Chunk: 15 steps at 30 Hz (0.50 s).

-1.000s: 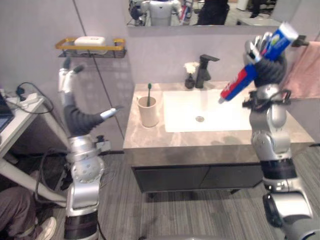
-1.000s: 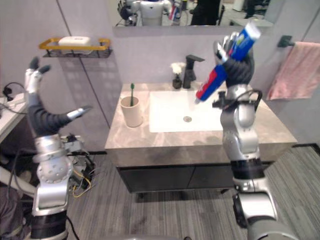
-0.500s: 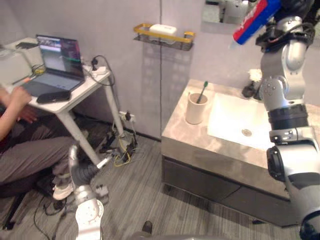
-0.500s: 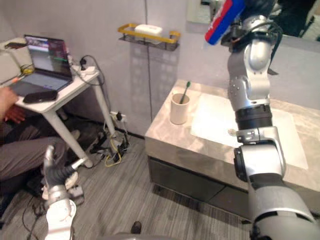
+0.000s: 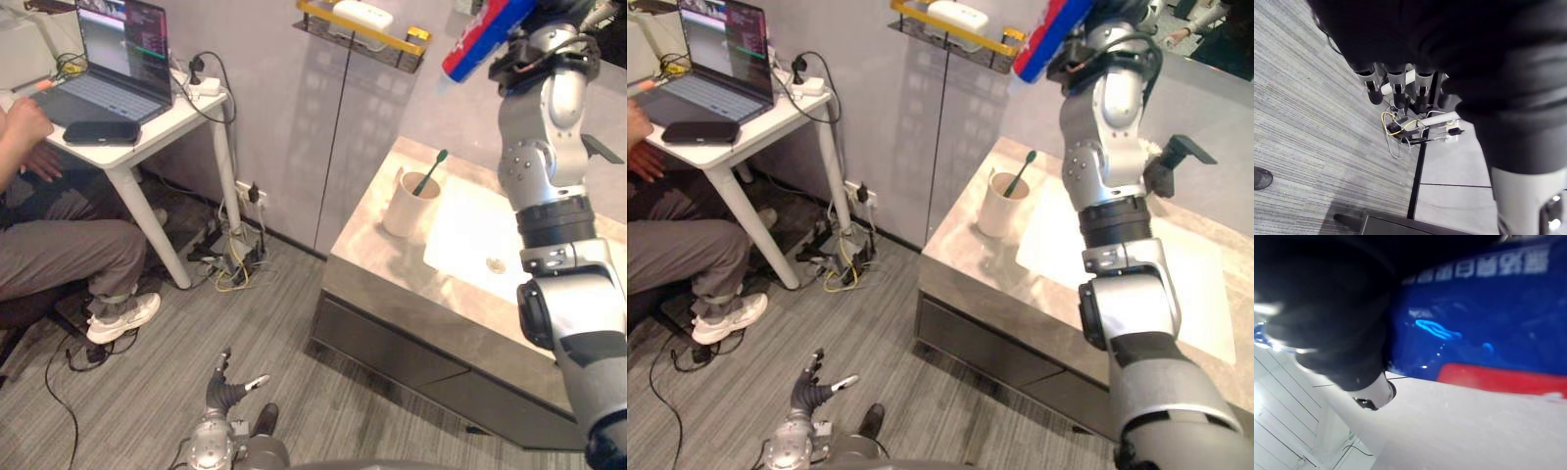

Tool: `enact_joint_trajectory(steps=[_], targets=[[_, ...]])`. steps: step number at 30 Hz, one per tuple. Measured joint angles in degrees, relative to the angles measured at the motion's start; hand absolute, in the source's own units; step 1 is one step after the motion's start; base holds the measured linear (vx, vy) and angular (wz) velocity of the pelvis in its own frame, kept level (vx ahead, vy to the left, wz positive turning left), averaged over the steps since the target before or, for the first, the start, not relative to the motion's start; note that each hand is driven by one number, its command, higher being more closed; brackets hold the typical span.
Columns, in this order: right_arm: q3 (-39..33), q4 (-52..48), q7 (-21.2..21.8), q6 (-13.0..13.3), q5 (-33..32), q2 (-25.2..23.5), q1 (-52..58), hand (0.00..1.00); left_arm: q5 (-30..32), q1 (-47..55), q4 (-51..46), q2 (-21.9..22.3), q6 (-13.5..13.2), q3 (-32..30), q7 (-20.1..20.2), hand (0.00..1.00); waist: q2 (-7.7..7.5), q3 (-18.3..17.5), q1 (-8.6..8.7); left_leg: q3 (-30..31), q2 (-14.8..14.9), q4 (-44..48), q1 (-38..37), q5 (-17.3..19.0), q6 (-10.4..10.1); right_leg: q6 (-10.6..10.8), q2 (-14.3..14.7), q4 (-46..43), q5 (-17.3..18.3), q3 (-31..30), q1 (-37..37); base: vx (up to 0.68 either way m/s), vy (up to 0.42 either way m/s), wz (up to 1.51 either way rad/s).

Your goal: Organize washtable

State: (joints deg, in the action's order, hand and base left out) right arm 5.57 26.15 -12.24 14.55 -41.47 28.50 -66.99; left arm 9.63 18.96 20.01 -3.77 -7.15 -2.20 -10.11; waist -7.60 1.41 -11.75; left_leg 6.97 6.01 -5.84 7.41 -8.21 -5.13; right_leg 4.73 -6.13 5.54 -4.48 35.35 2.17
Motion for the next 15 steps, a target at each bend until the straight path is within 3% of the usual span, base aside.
enact_joint_trajectory(steps=[8,15], targets=[[2.61,-1.33,0.19,0.04,1.58,0.78,0.0,1.0,0.03,-3.18,5.23,-2.1,0.13,-0.13,-0.34,0.0,-1.79,1.27,1.38,-2.16,0.95,0.0,0.08,0.14,-0.06,-0.3,0.23,-0.02,-0.18,-2.4,-1.46,-0.02,0.011,-0.14],[3.98,-3.42,1.16,0.12,2.86,3.63,0.93,1.0,0.08,-4.47,8.78,-2.2,0.17,-0.7,-1.26,0.0,-1.69,1.97,1.92,-3.08,0.91,0.26,0.39,0.09,-0.11,-0.46,0.17,-0.43,-0.31,-3.49,-2.5,-0.01,0.015,-0.08]])
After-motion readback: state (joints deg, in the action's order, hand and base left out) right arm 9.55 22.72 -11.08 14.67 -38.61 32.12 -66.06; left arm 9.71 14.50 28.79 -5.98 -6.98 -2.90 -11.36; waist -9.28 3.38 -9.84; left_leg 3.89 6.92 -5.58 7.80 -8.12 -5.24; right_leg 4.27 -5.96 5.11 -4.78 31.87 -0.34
